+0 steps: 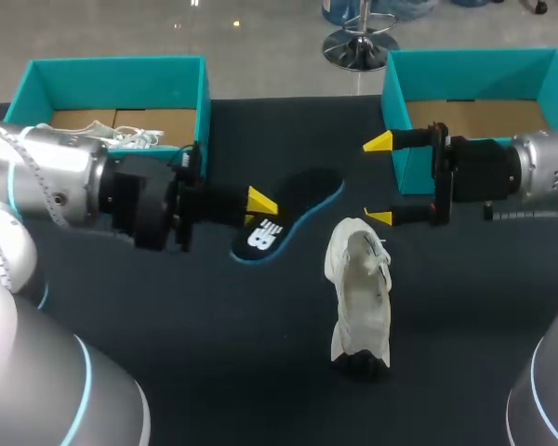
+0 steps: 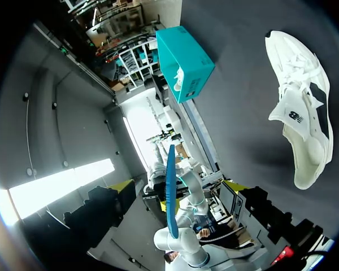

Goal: Take the shoe out of the shoebox, open the shoe tongue, remove and reinsert the insole, then place the shoe into the shoebox

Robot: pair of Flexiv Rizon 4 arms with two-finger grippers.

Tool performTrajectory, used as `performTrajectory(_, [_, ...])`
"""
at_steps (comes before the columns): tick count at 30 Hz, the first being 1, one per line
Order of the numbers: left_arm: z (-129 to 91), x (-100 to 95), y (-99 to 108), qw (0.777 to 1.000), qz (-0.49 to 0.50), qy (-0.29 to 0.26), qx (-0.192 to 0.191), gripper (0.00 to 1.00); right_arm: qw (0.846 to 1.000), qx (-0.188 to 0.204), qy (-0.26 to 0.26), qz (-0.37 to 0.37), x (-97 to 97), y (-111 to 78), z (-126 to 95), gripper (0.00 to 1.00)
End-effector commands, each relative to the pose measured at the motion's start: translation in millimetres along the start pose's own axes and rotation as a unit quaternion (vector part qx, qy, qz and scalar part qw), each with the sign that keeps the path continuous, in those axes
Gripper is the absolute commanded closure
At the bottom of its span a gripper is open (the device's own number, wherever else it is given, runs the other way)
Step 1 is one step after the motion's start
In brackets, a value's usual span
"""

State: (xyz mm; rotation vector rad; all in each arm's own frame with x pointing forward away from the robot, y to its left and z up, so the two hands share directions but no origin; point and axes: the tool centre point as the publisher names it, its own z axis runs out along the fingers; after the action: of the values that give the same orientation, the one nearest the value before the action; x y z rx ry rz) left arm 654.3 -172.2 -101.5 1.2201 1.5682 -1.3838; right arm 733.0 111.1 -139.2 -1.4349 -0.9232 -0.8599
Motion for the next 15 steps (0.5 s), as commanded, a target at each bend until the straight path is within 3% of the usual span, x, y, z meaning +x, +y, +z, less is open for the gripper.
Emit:
performTrajectory(1, [37.1,-8.8,7.4,1.000,0.005,0.006,-0.004,1.00,1.000,-0.001,-0.001,0.000,0.1,0.0,1.3,0.00])
performTrajectory(10, [58.9,-9.7,13.5,1.000,0.004,0.017,-0.012,1.00,1.000,-0.001,-0.001,0.000,0.1,0.0,1.3,0.00])
performTrajectory(15, [68.5,-0.3,15.0,0.998,-0.010,0.034,-0.054,1.00,1.000,-0.001,-0.001,0.000,0.1,0.0,1.3,0.00])
